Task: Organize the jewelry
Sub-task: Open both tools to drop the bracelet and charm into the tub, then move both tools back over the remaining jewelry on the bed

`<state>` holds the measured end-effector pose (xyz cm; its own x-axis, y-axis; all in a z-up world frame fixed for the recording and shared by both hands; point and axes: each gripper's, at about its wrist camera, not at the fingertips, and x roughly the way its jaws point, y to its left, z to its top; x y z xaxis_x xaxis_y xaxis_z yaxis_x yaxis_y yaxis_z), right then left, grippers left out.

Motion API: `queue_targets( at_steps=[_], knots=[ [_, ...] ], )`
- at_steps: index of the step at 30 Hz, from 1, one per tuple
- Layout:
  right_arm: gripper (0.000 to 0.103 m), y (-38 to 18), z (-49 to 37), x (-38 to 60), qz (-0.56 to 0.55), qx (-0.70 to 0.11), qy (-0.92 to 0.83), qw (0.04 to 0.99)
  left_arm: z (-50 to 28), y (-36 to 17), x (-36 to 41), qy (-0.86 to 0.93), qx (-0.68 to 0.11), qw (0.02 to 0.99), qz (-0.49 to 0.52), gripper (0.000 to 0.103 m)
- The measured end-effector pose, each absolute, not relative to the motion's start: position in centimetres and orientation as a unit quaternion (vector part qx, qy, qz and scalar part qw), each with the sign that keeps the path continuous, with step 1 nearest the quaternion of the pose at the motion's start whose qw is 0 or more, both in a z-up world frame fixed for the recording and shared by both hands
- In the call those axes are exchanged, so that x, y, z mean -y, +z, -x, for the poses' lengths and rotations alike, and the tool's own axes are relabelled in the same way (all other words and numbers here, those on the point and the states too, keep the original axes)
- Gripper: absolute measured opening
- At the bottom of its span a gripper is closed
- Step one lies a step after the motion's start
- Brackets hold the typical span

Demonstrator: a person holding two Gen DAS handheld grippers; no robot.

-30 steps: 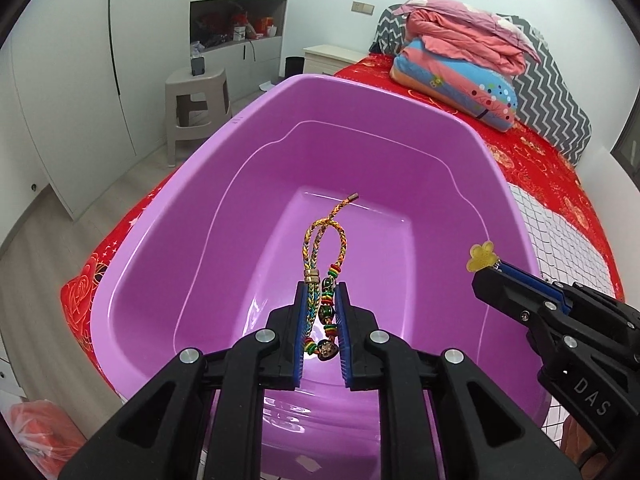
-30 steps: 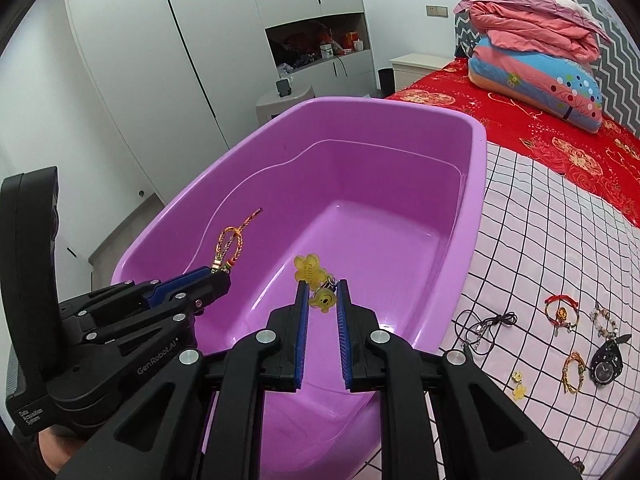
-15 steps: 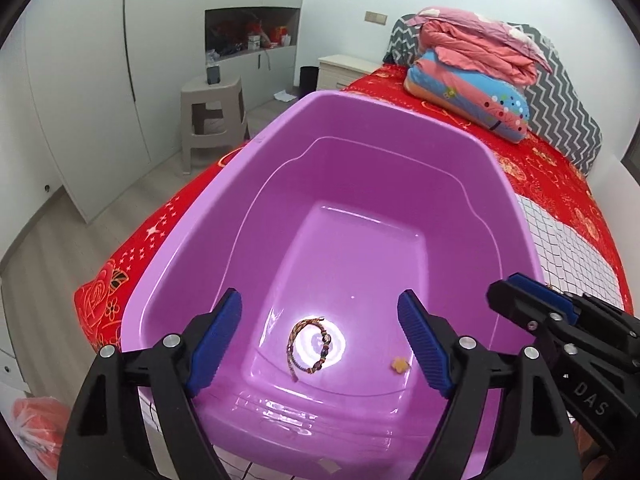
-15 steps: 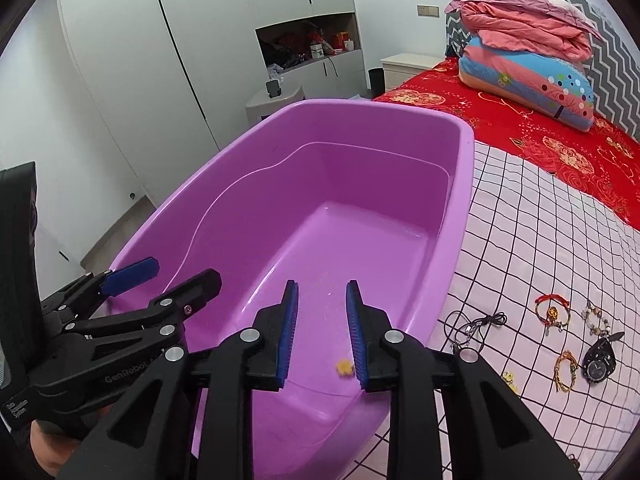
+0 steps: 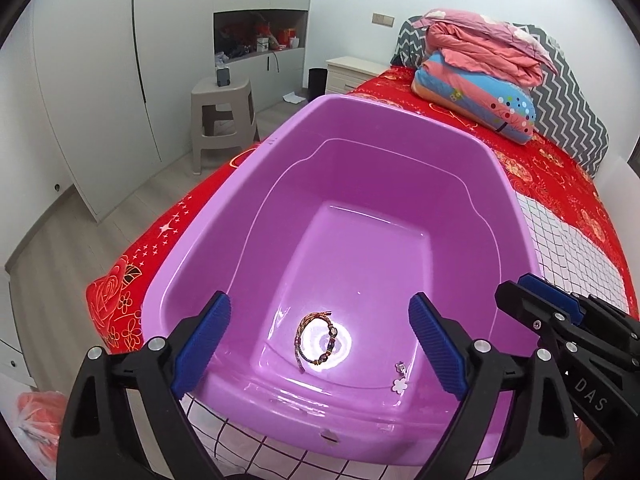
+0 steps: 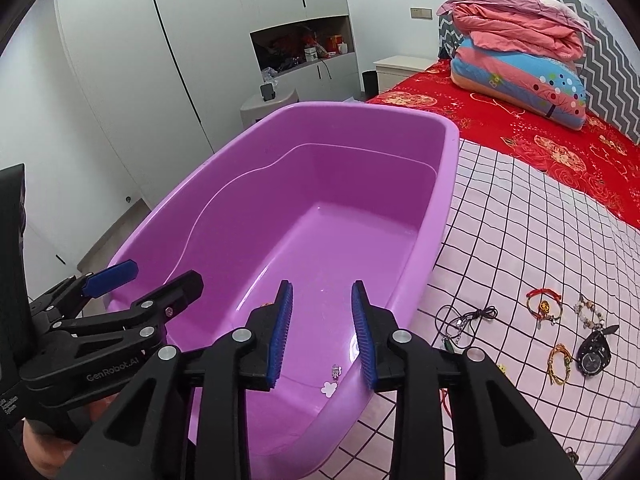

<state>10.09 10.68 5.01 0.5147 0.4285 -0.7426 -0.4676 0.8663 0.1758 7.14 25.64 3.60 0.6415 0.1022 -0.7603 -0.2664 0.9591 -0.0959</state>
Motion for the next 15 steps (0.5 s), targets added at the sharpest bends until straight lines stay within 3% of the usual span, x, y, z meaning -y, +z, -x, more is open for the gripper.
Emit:
queue_targets(
  at_steps=[15],
  knots=[
    [0.055,6.5,-8.3,-8.8,0.024,-0.399,0.248,0.882,-5.5,5.5,-24.3,0.131,-0.405,0.902,0.071,0.096]
  ],
)
